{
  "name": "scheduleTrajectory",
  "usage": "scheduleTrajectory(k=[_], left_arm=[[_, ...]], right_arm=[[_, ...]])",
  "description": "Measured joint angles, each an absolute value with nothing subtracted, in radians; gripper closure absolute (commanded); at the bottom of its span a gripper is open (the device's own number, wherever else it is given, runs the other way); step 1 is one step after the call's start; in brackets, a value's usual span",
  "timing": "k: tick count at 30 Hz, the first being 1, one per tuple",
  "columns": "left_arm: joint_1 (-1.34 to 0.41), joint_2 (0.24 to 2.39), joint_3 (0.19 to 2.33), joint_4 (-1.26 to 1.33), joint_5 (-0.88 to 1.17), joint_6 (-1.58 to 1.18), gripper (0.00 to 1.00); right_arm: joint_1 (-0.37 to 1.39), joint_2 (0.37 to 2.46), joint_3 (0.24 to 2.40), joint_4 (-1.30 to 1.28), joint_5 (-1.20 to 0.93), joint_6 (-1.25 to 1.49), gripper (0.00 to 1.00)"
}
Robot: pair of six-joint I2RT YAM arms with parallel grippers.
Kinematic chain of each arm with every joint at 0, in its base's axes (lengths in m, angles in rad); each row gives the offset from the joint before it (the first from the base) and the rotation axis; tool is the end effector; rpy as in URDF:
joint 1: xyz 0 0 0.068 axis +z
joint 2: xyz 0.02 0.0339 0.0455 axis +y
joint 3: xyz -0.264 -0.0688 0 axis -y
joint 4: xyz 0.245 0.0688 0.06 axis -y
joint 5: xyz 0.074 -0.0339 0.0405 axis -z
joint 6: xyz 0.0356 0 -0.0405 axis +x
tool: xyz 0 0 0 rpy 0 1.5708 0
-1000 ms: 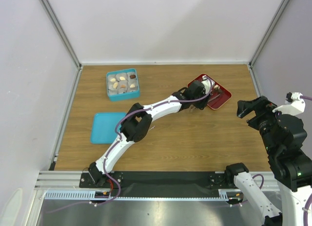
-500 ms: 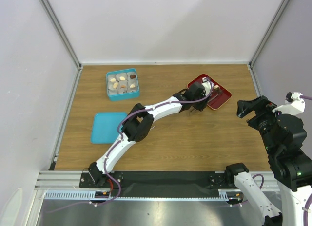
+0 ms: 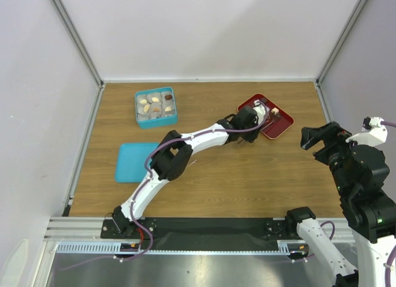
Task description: Pack the chocolate
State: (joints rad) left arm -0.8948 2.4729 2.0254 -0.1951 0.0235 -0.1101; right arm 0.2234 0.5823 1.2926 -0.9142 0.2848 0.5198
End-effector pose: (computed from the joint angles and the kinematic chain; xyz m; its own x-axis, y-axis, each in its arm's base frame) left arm 0.3508 -0.4387 0.1596 -0.4597 0.3975 -0.7941 0.7456 0.6585 -0.1020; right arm 0.0530 0.0018 0.4420 -0.1437 0.4562 -0.8782 0.1464 0.8874 0.4370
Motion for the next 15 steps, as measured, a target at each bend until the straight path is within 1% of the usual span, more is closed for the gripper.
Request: scheduleTrajectory(k=[4, 15], left_arm=[[-0.895, 2.425, 1.989, -0.197, -0.002, -0.101, 0.57], [-0.895, 2.348, 1.988, -0.195, -0.035, -0.083, 0.54]], right_arm=[[0.223, 0.582, 1.293, -0.914, 0.284, 0.521, 0.06], [0.223, 0.575, 1.292, -0.914, 0.284, 0.524, 0.07]])
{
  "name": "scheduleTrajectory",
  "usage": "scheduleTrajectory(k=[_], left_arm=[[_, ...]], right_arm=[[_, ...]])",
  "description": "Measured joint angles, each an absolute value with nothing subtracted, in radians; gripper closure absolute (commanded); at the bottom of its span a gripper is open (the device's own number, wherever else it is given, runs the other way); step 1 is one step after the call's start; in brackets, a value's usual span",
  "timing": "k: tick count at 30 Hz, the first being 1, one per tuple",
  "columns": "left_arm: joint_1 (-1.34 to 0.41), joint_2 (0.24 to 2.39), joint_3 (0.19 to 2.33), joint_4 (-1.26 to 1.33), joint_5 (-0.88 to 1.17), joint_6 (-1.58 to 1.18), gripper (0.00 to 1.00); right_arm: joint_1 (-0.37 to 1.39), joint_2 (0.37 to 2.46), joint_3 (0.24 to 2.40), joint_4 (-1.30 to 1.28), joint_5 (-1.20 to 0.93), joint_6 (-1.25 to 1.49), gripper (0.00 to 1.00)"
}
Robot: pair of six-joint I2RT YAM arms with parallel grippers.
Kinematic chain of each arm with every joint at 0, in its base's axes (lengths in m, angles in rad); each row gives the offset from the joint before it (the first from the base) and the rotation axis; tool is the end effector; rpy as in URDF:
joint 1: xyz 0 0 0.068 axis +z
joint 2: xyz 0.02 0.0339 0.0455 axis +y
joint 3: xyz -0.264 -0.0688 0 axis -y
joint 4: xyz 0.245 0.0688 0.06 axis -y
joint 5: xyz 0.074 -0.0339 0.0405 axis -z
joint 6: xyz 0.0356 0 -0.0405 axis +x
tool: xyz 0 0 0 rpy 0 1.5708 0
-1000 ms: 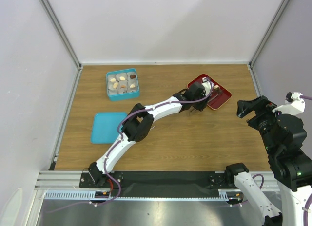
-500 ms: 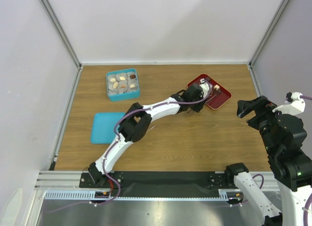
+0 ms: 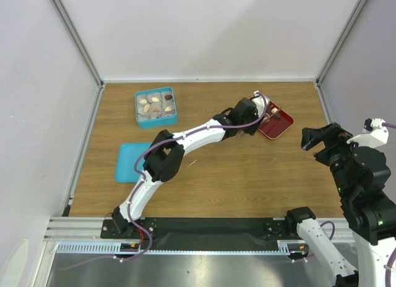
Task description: Pack the chocolate
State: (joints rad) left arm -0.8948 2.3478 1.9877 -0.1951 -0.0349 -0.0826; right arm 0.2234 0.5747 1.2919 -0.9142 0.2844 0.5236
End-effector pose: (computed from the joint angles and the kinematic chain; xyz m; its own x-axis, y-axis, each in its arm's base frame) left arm 0.3442 -0.4272 0.2138 -0.3915 0.3563 -0.8484 0.7313 0.6801 -0.0518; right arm 0.0507 0.0013 0.4421 -0.1375 0.4609 -0.8767 0.1436 0.8851 0.4428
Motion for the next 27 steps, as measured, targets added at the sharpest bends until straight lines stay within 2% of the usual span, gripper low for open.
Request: scheduleTrajectory(k=[27], left_arm=[[-0.896, 2.484, 2.125, -0.257, -0.022, -0.078, 0.53]], right_arm=[[0.223, 0.565, 1.292, -0.915, 0.290, 0.523, 0.06]])
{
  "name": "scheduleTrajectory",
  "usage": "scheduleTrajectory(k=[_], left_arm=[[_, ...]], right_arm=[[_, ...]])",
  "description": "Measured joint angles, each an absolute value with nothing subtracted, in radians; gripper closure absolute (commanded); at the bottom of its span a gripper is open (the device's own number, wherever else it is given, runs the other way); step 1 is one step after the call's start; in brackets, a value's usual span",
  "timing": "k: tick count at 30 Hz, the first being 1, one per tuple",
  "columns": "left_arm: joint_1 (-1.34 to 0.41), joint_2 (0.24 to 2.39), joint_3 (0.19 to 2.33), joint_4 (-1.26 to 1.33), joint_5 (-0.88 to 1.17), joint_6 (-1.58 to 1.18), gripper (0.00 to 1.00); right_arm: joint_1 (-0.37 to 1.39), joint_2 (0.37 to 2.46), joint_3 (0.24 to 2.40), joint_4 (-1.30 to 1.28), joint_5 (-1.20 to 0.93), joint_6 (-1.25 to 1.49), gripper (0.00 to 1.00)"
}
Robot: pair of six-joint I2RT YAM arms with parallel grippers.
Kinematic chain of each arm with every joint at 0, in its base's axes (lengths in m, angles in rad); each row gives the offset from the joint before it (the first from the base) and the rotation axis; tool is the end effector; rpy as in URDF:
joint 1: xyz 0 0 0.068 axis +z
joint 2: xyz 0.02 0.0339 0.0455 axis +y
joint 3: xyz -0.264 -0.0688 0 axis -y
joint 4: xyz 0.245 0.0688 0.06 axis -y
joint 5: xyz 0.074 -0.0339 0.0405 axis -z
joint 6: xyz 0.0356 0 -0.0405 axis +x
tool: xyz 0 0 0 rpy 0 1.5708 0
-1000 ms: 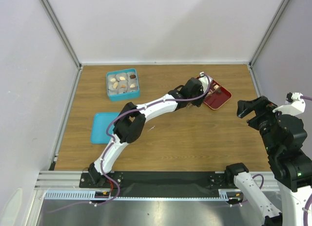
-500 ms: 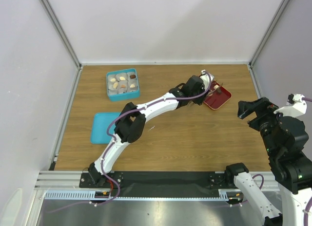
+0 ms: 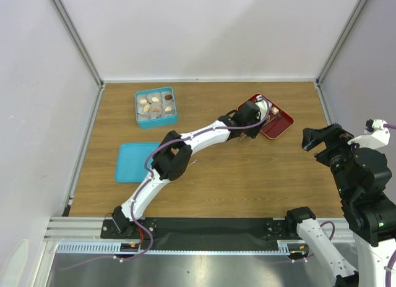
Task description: Pack the chocolate
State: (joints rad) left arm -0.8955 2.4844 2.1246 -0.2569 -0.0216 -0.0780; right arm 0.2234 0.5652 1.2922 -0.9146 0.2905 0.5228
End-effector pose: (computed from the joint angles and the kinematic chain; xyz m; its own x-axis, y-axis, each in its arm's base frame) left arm 0.3562 -0.4435 0.1813 -0.4204 0.4003 -0.8143 0.7388 0.6720 -0.0511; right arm 0.0476 0.0003 0.4424 -0.1265 0.4618 -0.8779 0.1447 0.8841 0.4443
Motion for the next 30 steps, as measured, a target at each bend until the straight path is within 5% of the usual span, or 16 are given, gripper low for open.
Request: scheduleTrajectory(k=[30], left_arm=[[-0.913, 2.501, 2.138, -0.222, 0.003, -0.078, 0.53]], right_arm=[[0.223, 0.566, 1.290, -0.907, 0.301, 0.521, 0.06]])
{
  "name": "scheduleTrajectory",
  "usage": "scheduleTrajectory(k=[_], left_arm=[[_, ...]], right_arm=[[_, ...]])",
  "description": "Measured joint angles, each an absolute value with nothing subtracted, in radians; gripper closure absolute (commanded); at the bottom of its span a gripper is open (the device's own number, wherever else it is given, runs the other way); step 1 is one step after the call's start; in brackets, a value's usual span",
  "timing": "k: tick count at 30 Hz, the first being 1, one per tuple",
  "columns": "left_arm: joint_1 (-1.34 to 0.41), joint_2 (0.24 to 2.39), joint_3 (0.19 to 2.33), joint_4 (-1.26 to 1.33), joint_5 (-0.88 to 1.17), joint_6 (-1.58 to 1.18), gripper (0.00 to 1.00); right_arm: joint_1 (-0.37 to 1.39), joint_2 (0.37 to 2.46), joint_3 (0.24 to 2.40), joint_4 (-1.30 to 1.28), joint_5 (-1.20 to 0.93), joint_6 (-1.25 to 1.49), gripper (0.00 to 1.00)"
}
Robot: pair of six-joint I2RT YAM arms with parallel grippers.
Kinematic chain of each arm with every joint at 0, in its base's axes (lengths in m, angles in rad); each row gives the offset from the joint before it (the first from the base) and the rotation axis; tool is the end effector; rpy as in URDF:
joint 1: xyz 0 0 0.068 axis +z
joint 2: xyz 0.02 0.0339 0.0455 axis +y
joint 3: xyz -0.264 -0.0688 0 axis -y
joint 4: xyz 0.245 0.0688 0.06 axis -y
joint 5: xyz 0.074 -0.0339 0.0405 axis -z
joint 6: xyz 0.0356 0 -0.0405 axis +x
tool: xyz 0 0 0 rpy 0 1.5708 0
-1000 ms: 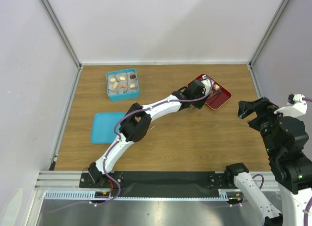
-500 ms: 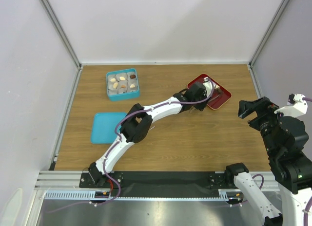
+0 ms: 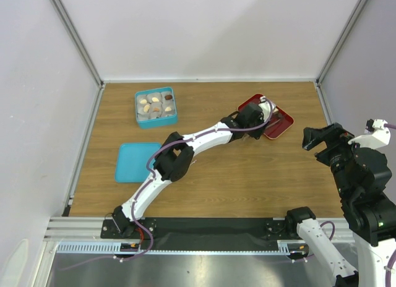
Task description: Pack the chocolate
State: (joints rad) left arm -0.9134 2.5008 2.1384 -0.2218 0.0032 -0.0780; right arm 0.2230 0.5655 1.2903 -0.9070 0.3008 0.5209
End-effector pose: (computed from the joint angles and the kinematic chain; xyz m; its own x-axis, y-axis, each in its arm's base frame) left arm 0.3503 -0.4540 0.1801 -0.3978 0.3878 -0.8315 0.7645 0.6411 -0.0668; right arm 0.0481 0.0001 0.4427 -0.1170 0.4609 -0.8797 0.1512 0.8837 0.4429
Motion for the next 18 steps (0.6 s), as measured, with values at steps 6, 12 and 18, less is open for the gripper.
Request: scheduleTrajectory(k=[6, 12, 18], left_arm=[[-0.913, 2.529, 2.173, -0.228, 0.004, -0.079, 0.53], [-0.913, 2.542, 2.174, -0.234, 0.004, -0.079, 0.54], [-0.913, 2.547, 2.174, -0.236, 0.004, -0.079, 0.57]], right_arm=[[0.223, 0.566, 1.290, -0.907, 0.308, 0.519, 0.06], [0.223, 0.566, 1.290, -0.907, 0.309, 0.519, 0.06], [0.223, 0.566, 1.290, -0.907, 0.311, 0.519, 0.06]])
